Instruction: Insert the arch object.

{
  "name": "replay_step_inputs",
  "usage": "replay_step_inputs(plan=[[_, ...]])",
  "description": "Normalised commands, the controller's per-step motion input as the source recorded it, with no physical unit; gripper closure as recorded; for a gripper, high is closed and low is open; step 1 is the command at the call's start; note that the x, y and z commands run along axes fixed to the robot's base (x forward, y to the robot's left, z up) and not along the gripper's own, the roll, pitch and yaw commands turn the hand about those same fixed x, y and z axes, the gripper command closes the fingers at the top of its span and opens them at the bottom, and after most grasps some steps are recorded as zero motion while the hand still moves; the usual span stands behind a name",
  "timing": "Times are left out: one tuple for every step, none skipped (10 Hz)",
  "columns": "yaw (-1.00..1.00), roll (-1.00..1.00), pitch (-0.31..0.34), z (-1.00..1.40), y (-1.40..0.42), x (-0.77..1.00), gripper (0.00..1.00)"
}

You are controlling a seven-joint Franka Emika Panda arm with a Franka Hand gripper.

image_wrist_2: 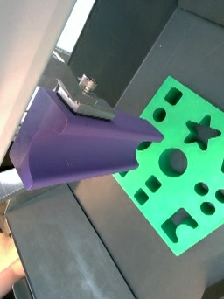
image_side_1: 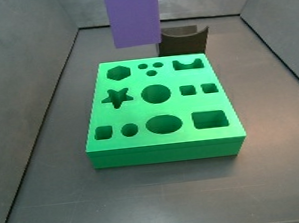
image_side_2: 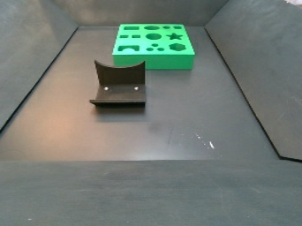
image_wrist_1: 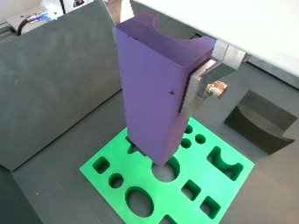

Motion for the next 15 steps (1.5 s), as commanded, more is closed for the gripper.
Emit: replay_step_inputs(plan=[[0.00,0.00,0.000,0.00,0.00,0.03,1.00],[0.00,0.13,0.030,-0.26,0.11,0.28,1.00],[0.04,0.26,0.107,-0.27,0.19,0.62,1.00],[0.13,0.44,0.171,-0.20,0.15,0.89,1.00],[0.14,0.46,0.160,-0.13,0.19,0.94,1.00],[0.10,0.46,0.161,-0.13,0.16,0.97,1.00],[0.13,0.12,0.147,-0.31,0.21,1.00,1.00],[0.11,0.05,0.116,-0.41,0.23,1.00,1.00],[0.14,0.09,0.110,-0.35,0.26,1.00,1.00],[0.17,0.09,0.104,-0.41,0.33,0.95,1.00],[0.17,0.07,0.100,-0.43,0.37,0.90,1.00],[0.13,0.00,0.076,-0.44,0.44,0.77,1.00],[0.07,-0.01,0.041,-0.44,0.32,0.64,1.00],[0.01,-0.01,0.056,-0.38,0.28,0.65,1.00],[0.00,0.00,0.089,-0.28,0.16,0.77,1.00]])
